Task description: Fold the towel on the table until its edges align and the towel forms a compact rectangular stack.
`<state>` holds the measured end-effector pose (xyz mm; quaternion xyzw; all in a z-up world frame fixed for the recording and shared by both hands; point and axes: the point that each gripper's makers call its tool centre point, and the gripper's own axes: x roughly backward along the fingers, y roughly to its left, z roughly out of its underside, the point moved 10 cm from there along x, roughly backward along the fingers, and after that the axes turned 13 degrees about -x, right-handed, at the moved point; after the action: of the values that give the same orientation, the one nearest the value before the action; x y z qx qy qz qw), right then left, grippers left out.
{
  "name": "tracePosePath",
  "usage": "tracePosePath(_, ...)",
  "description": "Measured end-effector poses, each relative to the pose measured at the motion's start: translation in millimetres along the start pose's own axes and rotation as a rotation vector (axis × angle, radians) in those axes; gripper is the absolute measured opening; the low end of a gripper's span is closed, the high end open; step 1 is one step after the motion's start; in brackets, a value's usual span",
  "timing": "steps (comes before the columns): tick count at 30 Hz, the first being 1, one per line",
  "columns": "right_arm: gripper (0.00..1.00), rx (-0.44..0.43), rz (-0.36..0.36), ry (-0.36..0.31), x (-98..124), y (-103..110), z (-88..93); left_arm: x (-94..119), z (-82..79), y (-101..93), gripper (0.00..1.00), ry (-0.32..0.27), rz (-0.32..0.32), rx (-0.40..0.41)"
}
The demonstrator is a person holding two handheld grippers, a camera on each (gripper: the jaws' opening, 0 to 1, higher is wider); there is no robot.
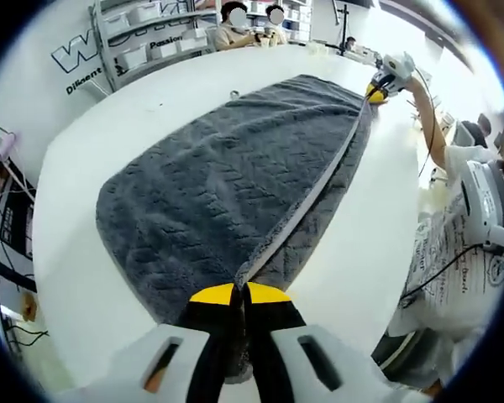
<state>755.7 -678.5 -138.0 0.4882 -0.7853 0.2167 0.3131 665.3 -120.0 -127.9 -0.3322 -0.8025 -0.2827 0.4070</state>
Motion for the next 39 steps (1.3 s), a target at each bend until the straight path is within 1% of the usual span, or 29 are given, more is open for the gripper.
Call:
tracePosePath(4, 0.04, 0.017, 0.04, 0.002, -8.8, -7.9, -6.1, -4.8, -6.0, 14.3, 0.05, 0.012, -0.042, 0.001)
tracePosePath(7, 0.03, 0.029, 0.099, -0.008, -15.1, -14.2, -12.4, -7.0, -12.5, 26.1, 0.05, 0.014, -0.093, -0.007)
tracePosePath(10, 0.03, 0.037, 0.118, -0.016, -19.6, -18.2, -16.4, -7.9, -17.7, 36.9, 0.05, 0.013, -0.146, -0.014)
tracePosePath(14, 0.03, 0.046, 0.151, -0.03, -21.3, -25.2, -21.9, -8.8, -23.6, 47.2, 0.05, -0.009, -0.193, -0.008)
tracePosePath(16, 0.03, 0.043, 0.178, -0.052, -20.6, -30.3, -26.0, -9.6, -26.9, 52.2, 0.05, -0.023, -0.216, -0.006)
tracePosePath(19, 0.03, 0.047, 0.204, -0.075, -23.2, -36.7, -32.5, -11.8, -31.6, 59.1, 0.05, -0.028, -0.251, -0.004)
tracePosePath(22, 0.03, 0.07, 0.236, -0.066, -30.3, -42.3, -38.8, -15.7, -36.8, 67.0, 0.05, -0.02, -0.289, -0.009)
tracePosePath(24, 0.03, 0.088, 0.264, -0.056, -34.6, -46.3, -42.9, -18.0, -40.5, 72.9, 0.05, -0.026, -0.318, -0.008)
tracePosePath(29, 0.03, 0.109, 0.316, -0.056, -42.0, -57.7, -53.5, -25.3, -45.6, 88.8, 0.05, -0.041, -0.348, 0.01)
tracePosePath(33, 0.03, 0.119, 0.352, -0.062, -51.2, -69.2, -63.3, -29.1, -46.5, 101.2, 0.05, -0.093, -0.384, 0.057)
tracePosePath(37, 0.03, 0.136, 0.384, -0.058, -57.7, -77.3, -72.2, -33.9, -49.0, 108.1, 0.05, -0.108, -0.402, 0.071)
tracePosePath(39, 0.03, 0.155, 0.411, -0.05, -61.0, -82.4, -79.1, -37.2, -50.2, 109.6, 0.05, -0.104, -0.407, 0.075)
